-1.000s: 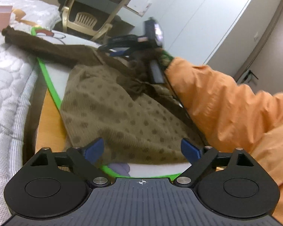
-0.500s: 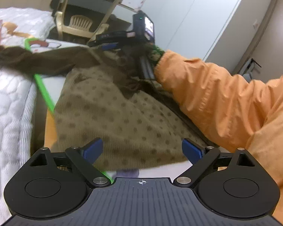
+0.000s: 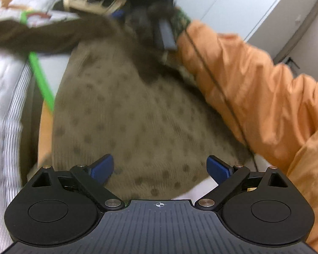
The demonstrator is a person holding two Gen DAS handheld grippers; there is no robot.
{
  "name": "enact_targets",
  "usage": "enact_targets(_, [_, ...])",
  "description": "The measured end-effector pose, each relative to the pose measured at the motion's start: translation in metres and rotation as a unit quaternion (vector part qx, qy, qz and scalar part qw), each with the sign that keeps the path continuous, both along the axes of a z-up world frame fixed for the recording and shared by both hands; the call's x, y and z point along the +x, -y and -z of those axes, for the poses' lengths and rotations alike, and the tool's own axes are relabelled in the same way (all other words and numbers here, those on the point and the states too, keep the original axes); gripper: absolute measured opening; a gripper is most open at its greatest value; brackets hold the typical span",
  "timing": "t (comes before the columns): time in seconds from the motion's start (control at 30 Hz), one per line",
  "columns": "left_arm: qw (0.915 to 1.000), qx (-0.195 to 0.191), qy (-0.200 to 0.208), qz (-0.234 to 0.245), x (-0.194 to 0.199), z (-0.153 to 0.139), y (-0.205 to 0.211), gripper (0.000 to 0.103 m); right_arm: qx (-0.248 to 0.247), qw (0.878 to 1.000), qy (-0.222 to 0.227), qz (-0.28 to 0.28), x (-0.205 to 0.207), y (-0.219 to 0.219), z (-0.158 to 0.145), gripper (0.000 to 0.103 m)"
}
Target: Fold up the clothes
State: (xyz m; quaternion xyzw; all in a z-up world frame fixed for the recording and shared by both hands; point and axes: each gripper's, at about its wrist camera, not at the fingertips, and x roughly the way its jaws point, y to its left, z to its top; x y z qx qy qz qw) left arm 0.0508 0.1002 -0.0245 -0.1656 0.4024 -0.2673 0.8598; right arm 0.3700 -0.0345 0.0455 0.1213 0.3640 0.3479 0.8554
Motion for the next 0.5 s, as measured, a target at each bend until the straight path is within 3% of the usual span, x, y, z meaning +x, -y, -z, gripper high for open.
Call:
enact_targets(0.17, [0.9998, 0.012, -0.012, 0.009, -0.010, -0.004, 0.001, 0.098, -0.040, 0.999, -0.012, -0.019, -0.009, 0.009, 0.002, 0.072])
enact_targets(0.27, [0.9995, 0.025, 0.003, 0.022, -0.001, -0.019, 0.002, 0.098, -0.064, 0.998, 0.013, 0.018, -0.046, 0.061, -0.009, 0.076])
enact_targets(0.3, [0.9992, 0.030, 0.016, 0.023, 0.005, -0.026, 0.002, 0.099, -0.073, 0.996, 0.026, 0.037, -0.060, 0.082, -0.014, 0.082])
enact_targets(0.4, [0.9977, 0.037, 0.051, -0.026, 0.042, -0.045, -0.005, 0.100, -0.099, 0.989, 0.064, 0.092, -0.104, 0.145, -0.027, 0.085])
enact_targets(0.5, [0.9897, 0.031, 0.060, -0.127, 0.088, -0.048, -0.024, 0.100, -0.124, 0.976, 0.102, 0.147, -0.147, 0.208, -0.040, 0.085])
